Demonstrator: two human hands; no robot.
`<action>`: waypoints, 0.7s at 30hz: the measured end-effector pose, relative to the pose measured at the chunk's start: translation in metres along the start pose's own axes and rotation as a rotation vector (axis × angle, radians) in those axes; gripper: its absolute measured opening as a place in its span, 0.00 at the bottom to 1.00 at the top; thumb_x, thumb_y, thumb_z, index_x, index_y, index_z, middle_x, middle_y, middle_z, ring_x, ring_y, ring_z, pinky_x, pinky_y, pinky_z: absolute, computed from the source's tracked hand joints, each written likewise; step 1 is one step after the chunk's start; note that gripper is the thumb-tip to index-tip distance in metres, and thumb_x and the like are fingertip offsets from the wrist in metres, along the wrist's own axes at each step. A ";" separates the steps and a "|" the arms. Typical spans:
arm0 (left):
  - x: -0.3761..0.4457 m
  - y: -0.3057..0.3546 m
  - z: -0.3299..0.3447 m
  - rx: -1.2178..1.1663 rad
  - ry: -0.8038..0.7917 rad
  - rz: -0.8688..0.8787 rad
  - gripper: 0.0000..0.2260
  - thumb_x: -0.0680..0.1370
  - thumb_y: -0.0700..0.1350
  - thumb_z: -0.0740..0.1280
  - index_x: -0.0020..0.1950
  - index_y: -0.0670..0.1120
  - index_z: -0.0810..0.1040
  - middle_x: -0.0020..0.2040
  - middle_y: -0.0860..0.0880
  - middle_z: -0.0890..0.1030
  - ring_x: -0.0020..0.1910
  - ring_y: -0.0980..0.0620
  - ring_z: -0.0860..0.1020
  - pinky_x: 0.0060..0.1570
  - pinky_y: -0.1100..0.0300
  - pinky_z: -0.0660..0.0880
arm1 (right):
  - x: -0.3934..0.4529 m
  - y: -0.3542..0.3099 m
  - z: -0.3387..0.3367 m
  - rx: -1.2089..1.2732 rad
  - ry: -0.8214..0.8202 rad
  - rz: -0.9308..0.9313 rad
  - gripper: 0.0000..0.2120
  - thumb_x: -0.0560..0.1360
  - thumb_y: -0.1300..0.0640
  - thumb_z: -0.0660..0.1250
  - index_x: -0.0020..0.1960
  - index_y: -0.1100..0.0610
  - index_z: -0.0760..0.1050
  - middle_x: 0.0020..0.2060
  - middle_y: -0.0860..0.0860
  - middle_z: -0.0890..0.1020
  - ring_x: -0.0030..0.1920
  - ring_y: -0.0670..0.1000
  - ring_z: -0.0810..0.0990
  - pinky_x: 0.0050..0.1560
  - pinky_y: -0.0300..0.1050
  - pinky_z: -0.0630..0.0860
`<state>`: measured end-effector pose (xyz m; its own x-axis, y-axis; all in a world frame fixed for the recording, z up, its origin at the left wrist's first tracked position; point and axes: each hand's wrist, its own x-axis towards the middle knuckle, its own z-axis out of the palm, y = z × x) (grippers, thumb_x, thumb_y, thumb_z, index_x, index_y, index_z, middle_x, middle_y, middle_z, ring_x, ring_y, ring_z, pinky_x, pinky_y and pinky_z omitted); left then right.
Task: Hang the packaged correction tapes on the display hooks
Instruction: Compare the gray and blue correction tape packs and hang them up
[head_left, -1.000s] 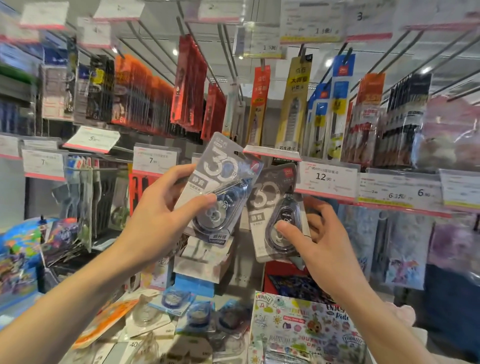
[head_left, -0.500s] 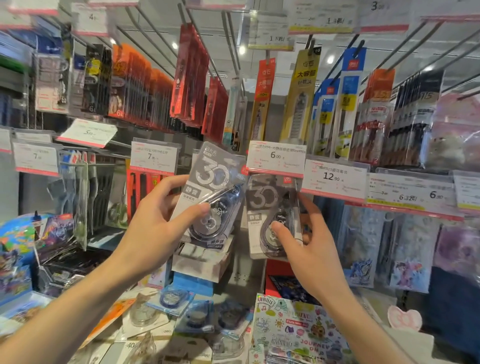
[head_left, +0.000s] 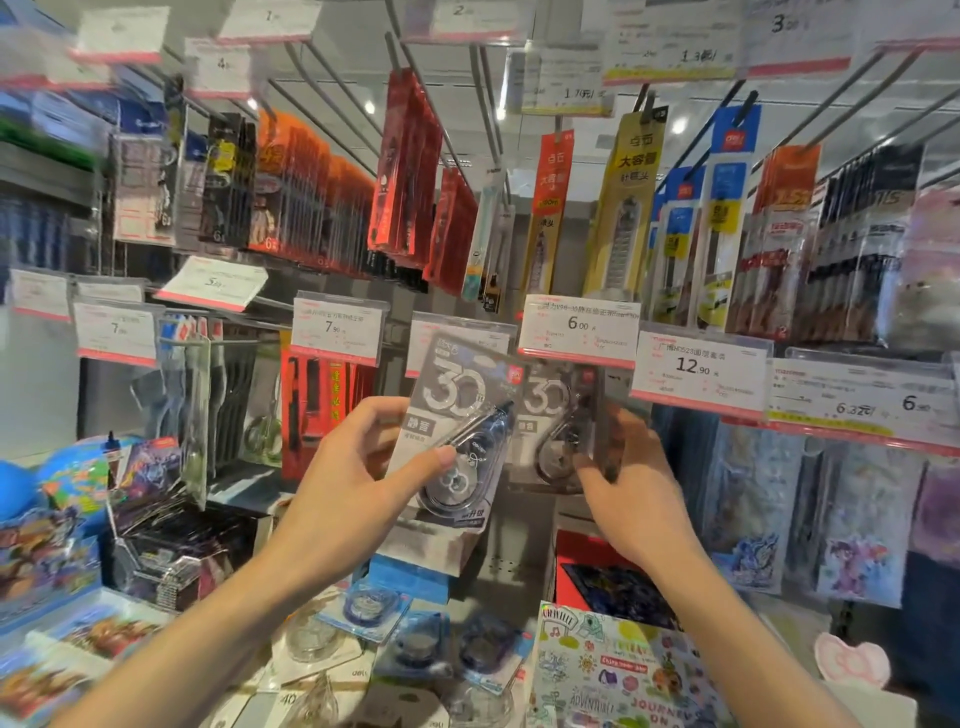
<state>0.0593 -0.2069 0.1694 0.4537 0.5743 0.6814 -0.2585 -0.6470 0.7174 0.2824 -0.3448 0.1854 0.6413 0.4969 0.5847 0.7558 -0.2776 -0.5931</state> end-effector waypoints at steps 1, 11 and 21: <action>-0.002 0.000 0.001 -0.020 -0.007 -0.004 0.17 0.68 0.63 0.75 0.55 0.68 0.77 0.55 0.61 0.87 0.54 0.61 0.85 0.55 0.58 0.77 | -0.007 -0.001 -0.004 0.019 0.020 -0.037 0.26 0.80 0.50 0.68 0.75 0.49 0.65 0.69 0.52 0.75 0.65 0.55 0.78 0.64 0.54 0.77; -0.013 -0.007 0.048 -0.050 -0.127 0.009 0.13 0.76 0.57 0.74 0.61 0.63 0.81 0.55 0.63 0.86 0.56 0.61 0.84 0.55 0.60 0.80 | -0.060 0.001 -0.008 0.485 -0.295 -0.015 0.19 0.73 0.38 0.73 0.61 0.42 0.78 0.53 0.44 0.86 0.53 0.43 0.85 0.59 0.45 0.81; 0.016 0.018 0.051 -0.050 -0.132 0.021 0.04 0.80 0.51 0.68 0.53 0.55 0.82 0.45 0.55 0.87 0.35 0.58 0.83 0.37 0.60 0.82 | -0.062 0.031 -0.034 0.672 -0.234 0.045 0.29 0.68 0.44 0.76 0.66 0.47 0.73 0.57 0.45 0.87 0.58 0.48 0.85 0.60 0.50 0.80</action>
<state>0.1051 -0.2348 0.1863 0.5549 0.4880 0.6737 -0.3099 -0.6303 0.7118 0.2711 -0.4123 0.1498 0.5679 0.6811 0.4621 0.4357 0.2275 -0.8709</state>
